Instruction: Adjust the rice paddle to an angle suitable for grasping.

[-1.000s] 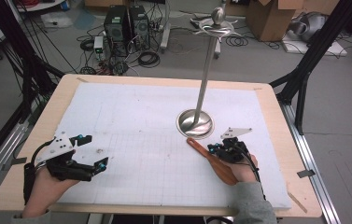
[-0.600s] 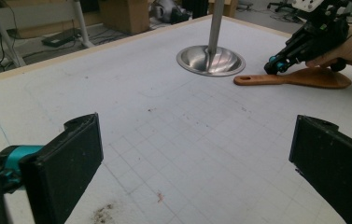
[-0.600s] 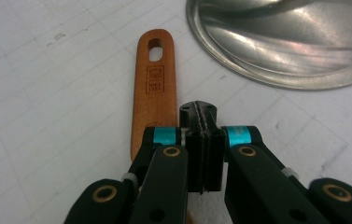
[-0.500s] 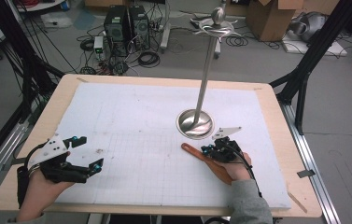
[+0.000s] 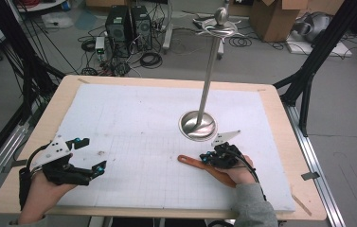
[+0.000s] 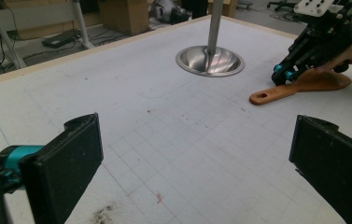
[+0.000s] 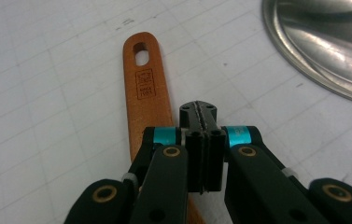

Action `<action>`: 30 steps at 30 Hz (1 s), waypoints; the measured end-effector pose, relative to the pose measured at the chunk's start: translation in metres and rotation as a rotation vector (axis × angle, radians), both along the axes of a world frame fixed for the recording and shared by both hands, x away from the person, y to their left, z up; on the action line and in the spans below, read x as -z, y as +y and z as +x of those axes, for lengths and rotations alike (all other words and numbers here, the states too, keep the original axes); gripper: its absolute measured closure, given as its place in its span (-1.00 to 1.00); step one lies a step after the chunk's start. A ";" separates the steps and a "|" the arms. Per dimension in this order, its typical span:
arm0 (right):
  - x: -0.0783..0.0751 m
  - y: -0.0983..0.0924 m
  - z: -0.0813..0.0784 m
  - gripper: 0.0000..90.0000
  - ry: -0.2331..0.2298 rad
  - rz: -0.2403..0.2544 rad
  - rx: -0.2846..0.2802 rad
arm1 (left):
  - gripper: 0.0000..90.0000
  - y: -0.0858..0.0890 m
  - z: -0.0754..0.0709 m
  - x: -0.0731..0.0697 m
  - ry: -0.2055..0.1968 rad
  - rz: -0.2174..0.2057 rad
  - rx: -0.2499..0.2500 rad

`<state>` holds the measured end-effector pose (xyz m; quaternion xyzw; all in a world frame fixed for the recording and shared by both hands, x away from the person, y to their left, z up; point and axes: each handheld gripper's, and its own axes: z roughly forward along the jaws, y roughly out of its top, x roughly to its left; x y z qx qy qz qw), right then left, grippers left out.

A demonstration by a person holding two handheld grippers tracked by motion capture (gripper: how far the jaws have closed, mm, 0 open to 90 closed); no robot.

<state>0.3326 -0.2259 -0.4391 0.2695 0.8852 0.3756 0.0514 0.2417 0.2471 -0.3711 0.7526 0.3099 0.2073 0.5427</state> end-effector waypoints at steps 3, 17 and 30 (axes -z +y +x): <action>-0.001 -0.001 -0.001 1.00 -0.012 -0.008 -0.026 | -0.93 -0.001 0.001 0.000 -0.001 0.000 0.002; -0.020 -0.002 -0.010 0.48 -0.093 0.071 -0.045 | -0.93 -0.001 0.001 0.000 0.000 -0.004 -0.001; -0.029 -0.008 -0.010 -0.70 -0.071 0.121 -0.020 | -0.93 -0.005 0.002 0.000 0.000 0.011 0.009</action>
